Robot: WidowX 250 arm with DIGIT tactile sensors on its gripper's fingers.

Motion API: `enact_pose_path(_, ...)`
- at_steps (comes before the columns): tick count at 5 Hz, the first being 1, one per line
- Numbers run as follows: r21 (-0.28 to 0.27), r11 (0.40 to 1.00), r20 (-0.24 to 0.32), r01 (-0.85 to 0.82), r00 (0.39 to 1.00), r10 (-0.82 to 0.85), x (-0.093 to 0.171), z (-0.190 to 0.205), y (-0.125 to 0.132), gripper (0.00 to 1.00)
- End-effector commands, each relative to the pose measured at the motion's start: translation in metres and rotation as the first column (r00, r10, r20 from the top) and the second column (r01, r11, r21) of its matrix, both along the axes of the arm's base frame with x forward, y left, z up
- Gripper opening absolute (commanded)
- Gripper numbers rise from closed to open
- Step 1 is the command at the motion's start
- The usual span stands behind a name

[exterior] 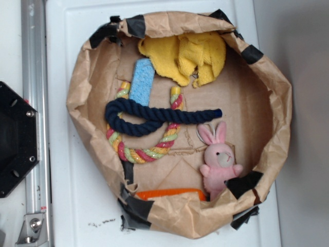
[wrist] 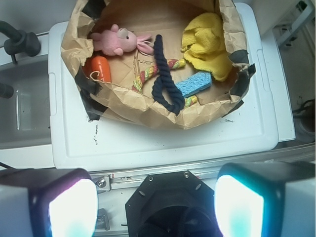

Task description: Grab the blue rope.

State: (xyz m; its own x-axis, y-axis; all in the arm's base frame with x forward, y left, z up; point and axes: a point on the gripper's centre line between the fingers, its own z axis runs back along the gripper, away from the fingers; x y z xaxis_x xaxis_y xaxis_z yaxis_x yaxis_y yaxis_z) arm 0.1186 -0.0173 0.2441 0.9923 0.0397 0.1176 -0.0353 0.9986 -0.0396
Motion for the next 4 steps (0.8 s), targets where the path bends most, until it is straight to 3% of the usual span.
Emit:
enact_pose_path(1, 0.0, 1.0, 0.0, 0.0, 1.0, 0.0, 0.0, 0.0, 0.0, 1.0)
enact_pose_path(2, 0.116, 0.993, -0.026, 0.007, 1.0, -0.004, 0.045, -0.024, -0.001, 1.0)
enact_pose_path(3, 0.061, 0.992, -0.058, 0.109, 0.993, -0.106, 0.093, -0.075, 0.002, 1.0)
enact_pose_path(4, 0.007, 0.991, -0.059, 0.134, 0.989, -0.133, 0.111, -0.121, 0.009, 1.0)
